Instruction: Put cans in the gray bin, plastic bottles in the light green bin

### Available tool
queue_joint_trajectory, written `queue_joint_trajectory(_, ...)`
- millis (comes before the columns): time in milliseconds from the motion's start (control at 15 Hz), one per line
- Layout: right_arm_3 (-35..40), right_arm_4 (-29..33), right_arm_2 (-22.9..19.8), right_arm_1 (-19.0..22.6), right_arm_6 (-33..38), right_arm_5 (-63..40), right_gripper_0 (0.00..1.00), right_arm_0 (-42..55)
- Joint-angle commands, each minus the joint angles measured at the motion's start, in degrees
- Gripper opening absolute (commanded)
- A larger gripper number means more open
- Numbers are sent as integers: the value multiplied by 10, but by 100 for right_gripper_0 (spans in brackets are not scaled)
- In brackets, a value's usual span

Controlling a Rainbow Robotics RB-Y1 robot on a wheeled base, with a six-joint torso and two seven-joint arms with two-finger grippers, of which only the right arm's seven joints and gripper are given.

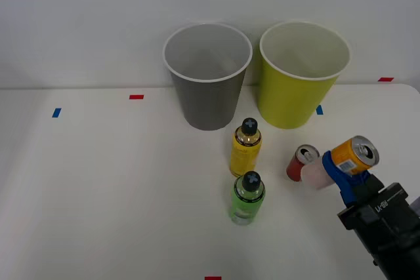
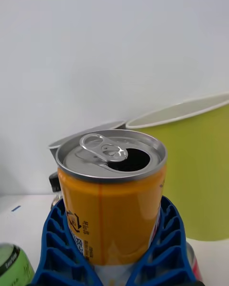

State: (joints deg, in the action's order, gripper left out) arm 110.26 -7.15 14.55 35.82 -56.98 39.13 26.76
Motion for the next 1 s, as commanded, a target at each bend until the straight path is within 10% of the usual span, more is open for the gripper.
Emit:
queue_joint_trajectory(67,147,-35,-27,-5,7,-169,0,-12)
queue_joint_trajectory(1000,220,-52,-11,-130,8,-582,0,-322)
